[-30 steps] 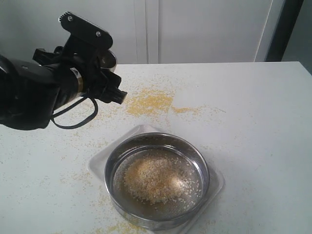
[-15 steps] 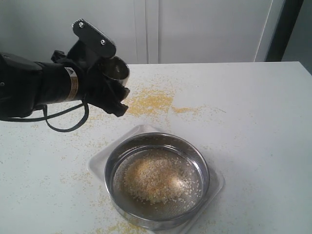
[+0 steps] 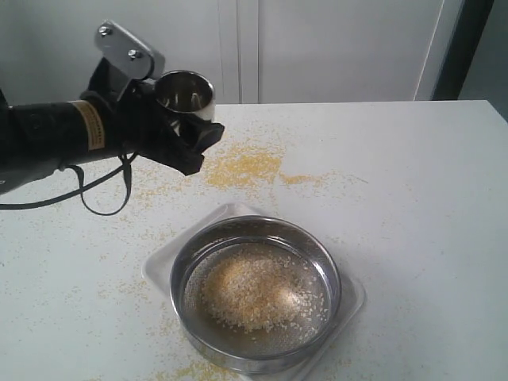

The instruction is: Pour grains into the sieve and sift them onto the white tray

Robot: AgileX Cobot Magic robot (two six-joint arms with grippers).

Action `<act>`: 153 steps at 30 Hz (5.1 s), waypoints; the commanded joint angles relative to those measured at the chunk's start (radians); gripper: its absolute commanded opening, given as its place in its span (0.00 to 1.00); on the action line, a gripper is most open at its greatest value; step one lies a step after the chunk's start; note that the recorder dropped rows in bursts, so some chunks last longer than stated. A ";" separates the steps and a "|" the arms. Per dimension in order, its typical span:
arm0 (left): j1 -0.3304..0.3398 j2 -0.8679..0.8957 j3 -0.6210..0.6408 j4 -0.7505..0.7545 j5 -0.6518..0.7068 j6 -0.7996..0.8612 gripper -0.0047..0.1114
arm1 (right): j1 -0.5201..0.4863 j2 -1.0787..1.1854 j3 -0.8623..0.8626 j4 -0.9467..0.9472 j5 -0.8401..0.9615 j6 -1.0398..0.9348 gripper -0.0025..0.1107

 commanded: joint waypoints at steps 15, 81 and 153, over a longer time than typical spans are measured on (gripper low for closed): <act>0.152 0.174 0.135 -0.304 -0.292 0.106 0.04 | 0.006 -0.006 0.006 0.000 -0.011 0.000 0.02; 0.154 0.426 0.119 -0.478 -0.293 0.204 0.85 | 0.006 -0.006 0.006 0.000 -0.011 0.000 0.02; 0.418 -0.328 0.121 -0.587 1.266 0.281 0.05 | 0.006 -0.006 0.006 0.000 -0.011 0.000 0.02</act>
